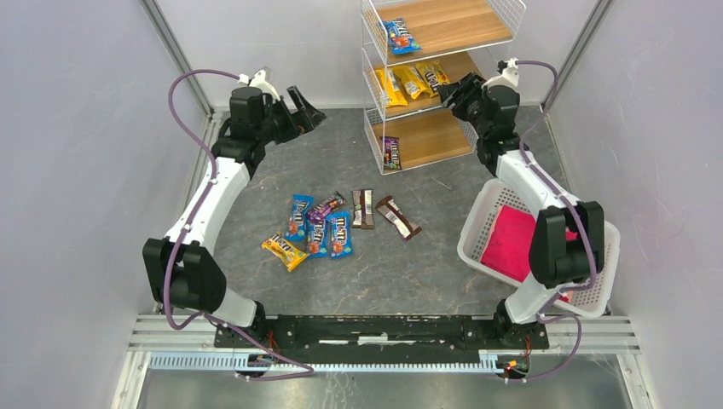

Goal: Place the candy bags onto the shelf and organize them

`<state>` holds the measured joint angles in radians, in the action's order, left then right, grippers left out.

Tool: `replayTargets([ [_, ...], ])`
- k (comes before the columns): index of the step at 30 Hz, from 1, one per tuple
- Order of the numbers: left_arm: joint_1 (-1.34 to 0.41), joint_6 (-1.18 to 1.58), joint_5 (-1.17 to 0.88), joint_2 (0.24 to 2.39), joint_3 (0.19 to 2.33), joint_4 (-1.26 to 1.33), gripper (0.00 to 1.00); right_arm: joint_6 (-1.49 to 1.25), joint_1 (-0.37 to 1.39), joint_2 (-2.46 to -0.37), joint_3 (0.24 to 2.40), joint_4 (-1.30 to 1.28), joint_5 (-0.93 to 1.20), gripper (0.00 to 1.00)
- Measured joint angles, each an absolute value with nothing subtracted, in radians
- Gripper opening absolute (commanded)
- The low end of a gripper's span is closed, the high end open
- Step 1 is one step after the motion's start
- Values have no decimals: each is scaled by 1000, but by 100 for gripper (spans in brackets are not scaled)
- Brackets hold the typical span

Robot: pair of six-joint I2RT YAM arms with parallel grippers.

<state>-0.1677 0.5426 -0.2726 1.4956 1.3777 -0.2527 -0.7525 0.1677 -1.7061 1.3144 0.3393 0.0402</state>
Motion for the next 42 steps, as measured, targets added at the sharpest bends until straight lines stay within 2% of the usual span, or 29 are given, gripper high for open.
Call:
replayTargets([
  [4,-168,543,-273,1496,1378,-252,96,-672,161,-1589,1242,253,43,87],
  [9,-168,543,-273,1496,1378,-252,96,-573,168,-1333,986,208,84,97],
  [13,-168,542,-272,1496,1378,-252,96,-500,256,-1185,807,178,99,98],
  [17,-168,542,-271,1496,1378,-252,96,-468,461,-1146,665,177,111,98],
  [23,-172,542,-261,1496,1378,-252,96,-580,775,-1305,580,282,126,97],
  [30,-188,540,-226,1504,1378,-255,96,-821,1045,-1622,694,429,102,94],
  [35,-192,540,-218,1514,1378,-263,97,-994,1140,-1768,766,577,70,92],
  [39,-192,540,-220,1514,1380,-263,97,-1105,1155,-1848,786,647,45,90],
  [42,-189,540,-221,1514,1382,-263,97,-1157,1152,-1909,828,649,14,85],
])
